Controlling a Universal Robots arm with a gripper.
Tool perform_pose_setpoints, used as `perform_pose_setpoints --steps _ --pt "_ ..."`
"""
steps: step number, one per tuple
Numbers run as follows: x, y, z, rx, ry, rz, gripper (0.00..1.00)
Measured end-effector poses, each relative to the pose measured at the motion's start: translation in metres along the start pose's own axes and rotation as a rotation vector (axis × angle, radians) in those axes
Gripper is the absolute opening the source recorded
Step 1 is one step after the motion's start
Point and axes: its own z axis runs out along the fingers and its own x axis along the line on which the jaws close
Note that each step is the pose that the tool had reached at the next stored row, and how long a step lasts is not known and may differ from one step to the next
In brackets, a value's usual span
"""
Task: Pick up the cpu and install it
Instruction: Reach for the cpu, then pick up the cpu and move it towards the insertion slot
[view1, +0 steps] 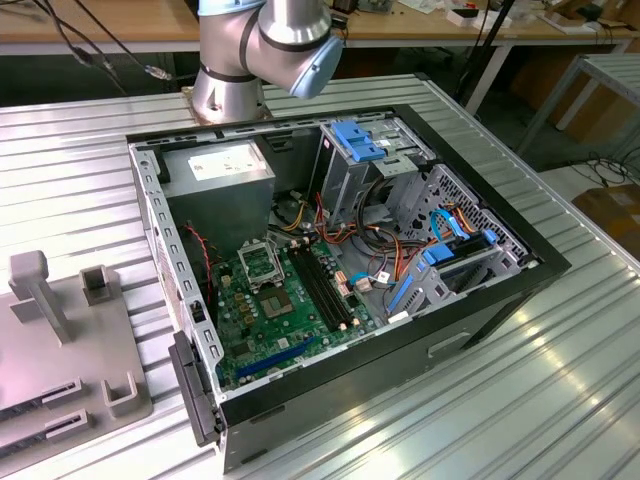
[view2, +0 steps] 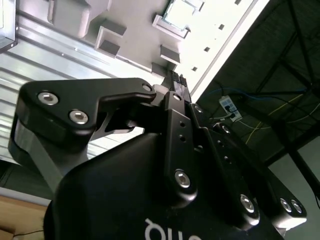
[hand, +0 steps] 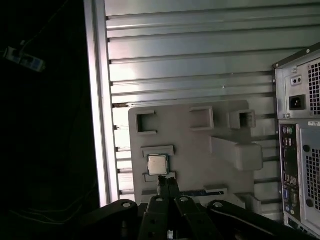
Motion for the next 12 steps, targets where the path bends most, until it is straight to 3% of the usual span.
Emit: perform_pose_setpoints --steps 2,12 --pt "0.0033 -0.0008 0.0001 -0.0001 0.0001 0.0 0.11" --pt "0.0037 -0.0008 0.0001 -0.0011 0.0002 0.0 0.11"
